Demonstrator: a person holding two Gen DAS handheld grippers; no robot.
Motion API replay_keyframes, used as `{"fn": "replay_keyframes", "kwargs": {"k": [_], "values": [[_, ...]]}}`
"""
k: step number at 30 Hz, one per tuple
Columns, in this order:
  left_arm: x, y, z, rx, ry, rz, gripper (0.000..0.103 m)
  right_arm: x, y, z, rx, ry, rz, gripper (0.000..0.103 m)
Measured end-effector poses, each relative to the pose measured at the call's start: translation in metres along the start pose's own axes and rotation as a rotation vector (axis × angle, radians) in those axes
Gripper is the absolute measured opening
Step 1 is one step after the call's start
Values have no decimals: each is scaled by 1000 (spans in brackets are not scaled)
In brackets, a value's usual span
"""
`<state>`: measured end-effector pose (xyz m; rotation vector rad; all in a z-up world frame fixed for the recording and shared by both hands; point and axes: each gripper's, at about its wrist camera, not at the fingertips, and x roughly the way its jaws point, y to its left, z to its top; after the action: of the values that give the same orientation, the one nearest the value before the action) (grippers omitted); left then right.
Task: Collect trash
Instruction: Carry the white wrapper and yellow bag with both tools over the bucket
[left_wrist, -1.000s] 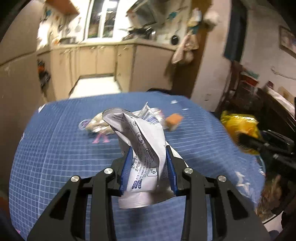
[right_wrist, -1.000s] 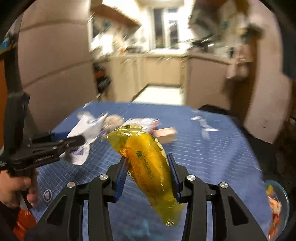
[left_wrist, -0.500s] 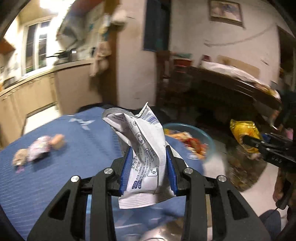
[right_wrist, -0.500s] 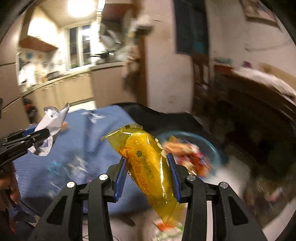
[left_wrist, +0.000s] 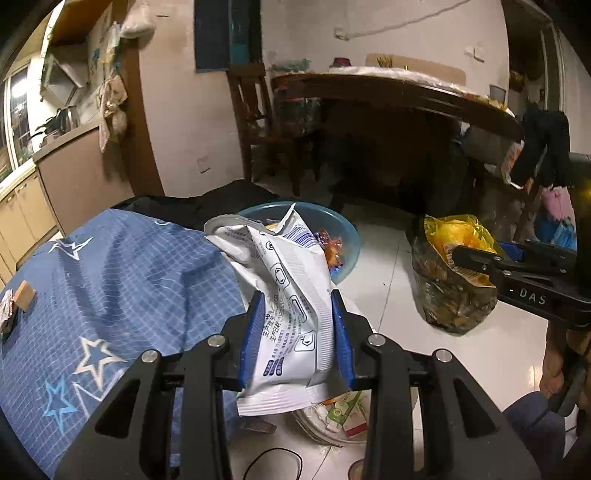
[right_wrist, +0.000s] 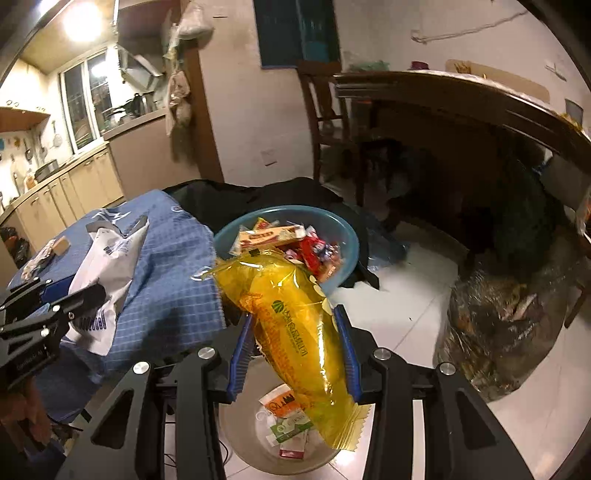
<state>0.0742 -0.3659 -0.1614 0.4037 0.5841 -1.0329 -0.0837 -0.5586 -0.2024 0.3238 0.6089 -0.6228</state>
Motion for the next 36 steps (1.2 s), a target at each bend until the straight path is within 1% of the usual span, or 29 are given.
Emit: {"fn": "replay_keyframes", "kwargs": {"k": [3,4,6,8,12,15,23,31,36], "values": [[7,-13,0,19,10,0,34,9,-7,-3,10,4,-2,43],[7,-22,-2,25,11,1,34,6,-8,-6,12,4,-3,43],[10,-30,-2,38,12,-6,34,9,-12,-9,12,6,-2,43],[12,-38,-3,51,16,-7,34,3,-9,-9,14,8,-2,43],[15,-45,-5,73,29,-10,34,5,-13,-11,22,22,-6,43],[22,-50,-9,84,45,-12,34,11,-15,-15,22,57,-7,43],[54,-63,-29,106,114,-29,34,53,-33,-44,49,186,1,43],[97,-67,-60,121,221,-41,34,107,-33,-72,27,315,8,43],[123,-67,-77,124,289,-44,34,135,-30,-89,22,371,10,43]]}}
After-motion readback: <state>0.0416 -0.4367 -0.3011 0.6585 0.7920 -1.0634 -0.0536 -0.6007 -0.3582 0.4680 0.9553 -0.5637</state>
